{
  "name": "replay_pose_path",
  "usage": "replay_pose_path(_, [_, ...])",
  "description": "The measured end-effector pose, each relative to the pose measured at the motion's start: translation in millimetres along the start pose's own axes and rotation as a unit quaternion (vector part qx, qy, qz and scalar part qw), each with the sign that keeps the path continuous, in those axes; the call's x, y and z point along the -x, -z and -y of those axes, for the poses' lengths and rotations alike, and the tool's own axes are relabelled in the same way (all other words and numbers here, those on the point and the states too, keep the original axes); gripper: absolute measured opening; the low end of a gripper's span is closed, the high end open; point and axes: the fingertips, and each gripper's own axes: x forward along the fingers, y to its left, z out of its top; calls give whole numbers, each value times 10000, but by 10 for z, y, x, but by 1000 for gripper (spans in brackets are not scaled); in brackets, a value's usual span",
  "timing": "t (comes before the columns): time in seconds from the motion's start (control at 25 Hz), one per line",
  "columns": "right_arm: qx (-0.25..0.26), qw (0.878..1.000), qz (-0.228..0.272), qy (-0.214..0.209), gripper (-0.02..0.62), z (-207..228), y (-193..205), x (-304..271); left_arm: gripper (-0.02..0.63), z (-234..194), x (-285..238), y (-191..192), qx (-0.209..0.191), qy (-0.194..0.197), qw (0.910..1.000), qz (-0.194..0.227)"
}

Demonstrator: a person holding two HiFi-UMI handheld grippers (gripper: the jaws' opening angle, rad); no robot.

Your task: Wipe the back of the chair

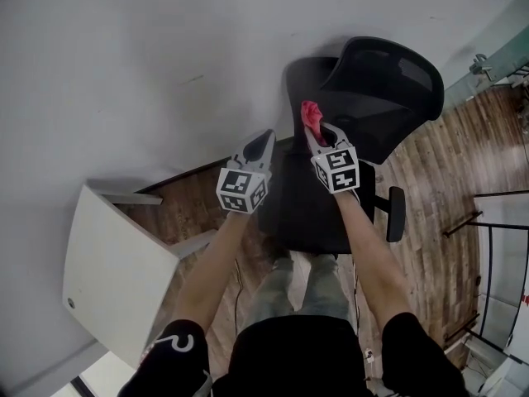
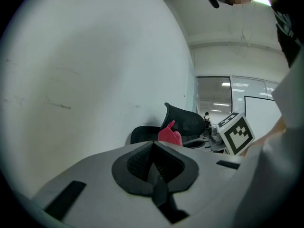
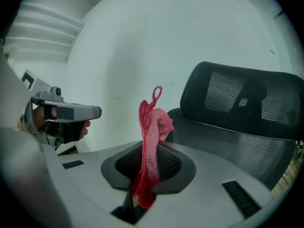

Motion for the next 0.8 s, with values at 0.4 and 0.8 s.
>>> replay_pose_path(0.4, [69, 9999, -29, -74, 77, 133, 443, -662, 22, -192, -370, 204, -118, -6, 9999, 57])
replay_pose_path(0.8, [22, 10000, -61, -49, 77, 272, 799, -1090, 21, -538, -601, 592, -167, -91, 9997, -150])
